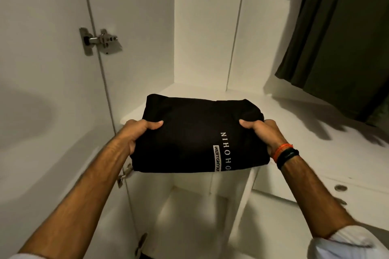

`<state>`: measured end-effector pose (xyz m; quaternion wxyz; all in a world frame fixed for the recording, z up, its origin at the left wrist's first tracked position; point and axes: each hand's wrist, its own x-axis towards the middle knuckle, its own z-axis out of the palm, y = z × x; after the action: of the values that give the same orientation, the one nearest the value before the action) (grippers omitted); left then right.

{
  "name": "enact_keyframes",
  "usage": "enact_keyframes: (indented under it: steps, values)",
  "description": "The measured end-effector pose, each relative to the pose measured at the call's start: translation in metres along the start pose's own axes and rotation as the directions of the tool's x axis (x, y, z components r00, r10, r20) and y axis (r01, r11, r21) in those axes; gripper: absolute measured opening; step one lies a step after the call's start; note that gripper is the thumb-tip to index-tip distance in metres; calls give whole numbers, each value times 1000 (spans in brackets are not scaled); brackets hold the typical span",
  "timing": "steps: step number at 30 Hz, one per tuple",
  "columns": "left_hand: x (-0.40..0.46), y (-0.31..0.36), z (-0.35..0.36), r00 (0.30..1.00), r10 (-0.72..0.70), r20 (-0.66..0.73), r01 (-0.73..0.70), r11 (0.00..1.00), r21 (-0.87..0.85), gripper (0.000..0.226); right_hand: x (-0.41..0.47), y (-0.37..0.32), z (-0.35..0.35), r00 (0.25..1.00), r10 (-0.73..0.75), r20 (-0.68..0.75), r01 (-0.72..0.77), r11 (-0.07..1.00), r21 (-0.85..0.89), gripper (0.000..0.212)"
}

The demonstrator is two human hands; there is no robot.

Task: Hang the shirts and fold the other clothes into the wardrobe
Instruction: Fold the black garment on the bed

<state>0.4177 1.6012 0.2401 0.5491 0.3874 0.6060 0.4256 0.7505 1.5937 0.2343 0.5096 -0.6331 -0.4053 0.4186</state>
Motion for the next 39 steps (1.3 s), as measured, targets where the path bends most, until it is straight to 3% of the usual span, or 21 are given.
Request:
enact_keyframes:
  steps: [8,14,16,19,20,22,25,26,27,28,29,30,31,32,34,36,39]
  values:
    - [134,52,13,1000,-22,-13,23,999,44,47,137,-26,46,996,86,7,-86,996,-30,56]
    - [192,54,27,983,-11,-182,-21,985,-171,50,226,-55,79,994,2,108,23,973,-231,44]
    - [197,49,39,958,-32,-286,-52,958,-282,42,252,-66,92,990,-83,114,125,891,-437,53]
    - [201,38,67,896,-123,-426,-74,905,-418,36,283,-75,118,951,-302,59,236,593,-770,63]
    - [201,34,76,882,-147,-447,-76,893,-444,39,286,-73,125,930,-364,58,259,533,-805,65]
    - [207,29,88,872,-143,-469,-84,899,-429,49,280,-63,139,919,-390,50,266,521,-811,72]
    - [205,36,95,842,-2,-540,-102,981,-163,75,264,-32,147,972,-228,54,187,612,-768,88]
    - [200,42,91,788,131,-601,-145,989,25,90,257,-25,150,983,-169,74,170,673,-720,92]
    - [198,47,88,688,332,-646,-207,942,264,100,254,-19,151,987,-126,103,163,734,-660,94]
    - [200,51,81,558,558,-614,-257,820,511,101,252,-16,152,985,-106,137,168,784,-598,95]
    - [207,54,73,459,745,-483,-274,636,721,93,252,-14,153,981,-102,168,178,822,-540,95]
    - [215,58,65,453,843,-292,-268,441,856,78,255,-14,155,975,-107,194,191,848,-494,94]
    - [229,58,56,523,844,-117,-273,296,915,64,259,-14,157,970,-116,214,205,862,-464,92]
    - [240,59,49,635,773,-3,-284,238,929,56,265,-16,160,965,-127,228,219,870,-443,91]
    - [253,53,43,823,566,46,-259,301,918,57,278,-20,167,951,-165,263,265,872,-412,88]
    - [257,45,47,861,506,45,-234,316,919,63,292,-24,173,943,-172,285,280,875,-396,85]
    - [257,36,50,835,550,35,-240,306,921,67,300,-31,186,964,-147,220,227,885,-406,83]
